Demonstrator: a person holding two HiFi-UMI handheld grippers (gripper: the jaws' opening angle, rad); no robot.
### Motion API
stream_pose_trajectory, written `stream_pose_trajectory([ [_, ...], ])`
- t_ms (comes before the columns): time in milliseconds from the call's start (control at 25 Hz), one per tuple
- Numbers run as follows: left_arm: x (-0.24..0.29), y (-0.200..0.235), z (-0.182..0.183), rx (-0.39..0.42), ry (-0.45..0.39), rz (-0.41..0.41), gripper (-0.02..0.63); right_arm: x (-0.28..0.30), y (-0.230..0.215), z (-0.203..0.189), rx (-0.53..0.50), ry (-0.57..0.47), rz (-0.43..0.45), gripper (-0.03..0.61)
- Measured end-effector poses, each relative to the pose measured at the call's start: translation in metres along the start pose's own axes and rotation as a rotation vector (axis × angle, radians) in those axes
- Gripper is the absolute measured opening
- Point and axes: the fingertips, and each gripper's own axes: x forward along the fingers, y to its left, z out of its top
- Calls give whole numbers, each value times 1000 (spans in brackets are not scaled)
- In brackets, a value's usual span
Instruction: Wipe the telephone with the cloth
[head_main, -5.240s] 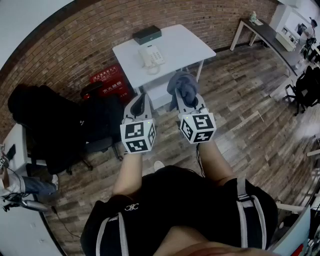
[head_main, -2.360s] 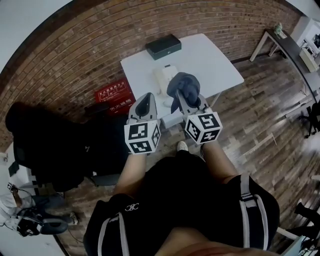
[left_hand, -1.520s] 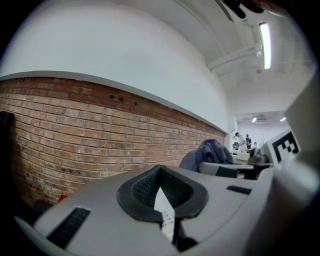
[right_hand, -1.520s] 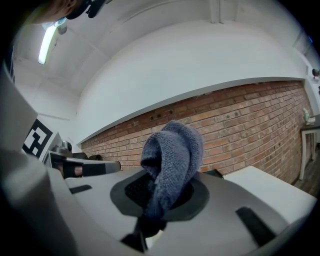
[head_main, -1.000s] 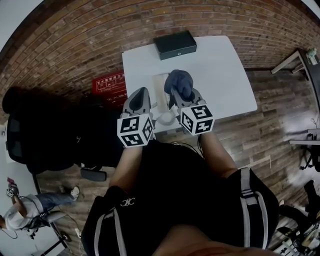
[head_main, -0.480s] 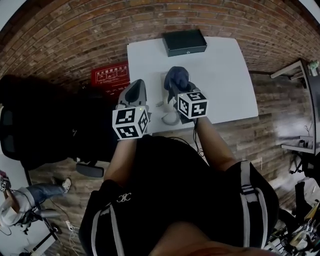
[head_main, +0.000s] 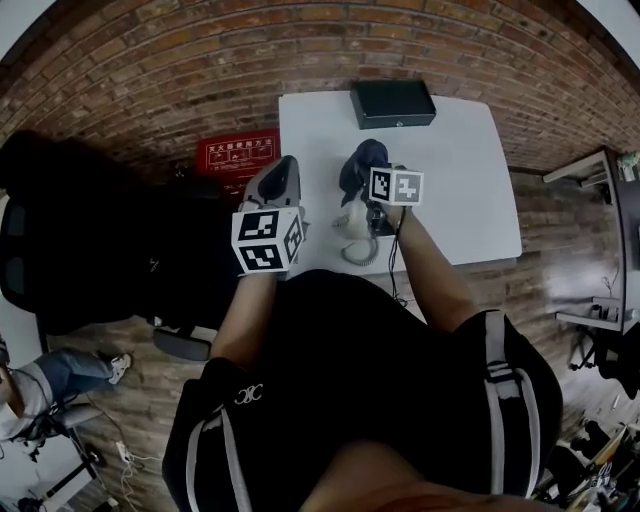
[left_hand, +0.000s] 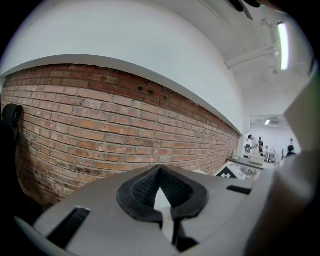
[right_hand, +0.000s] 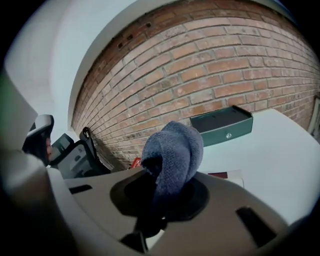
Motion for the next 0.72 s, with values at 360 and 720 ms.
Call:
stream_pose_trajectory([
  [360,6,9,-3,-17,14,-22,-5,22,-14,-27,-48,162,-82,38],
  [720,14,3,-19,-56,58,-44,-5,9,-7,-44,-29,182,-64,40],
])
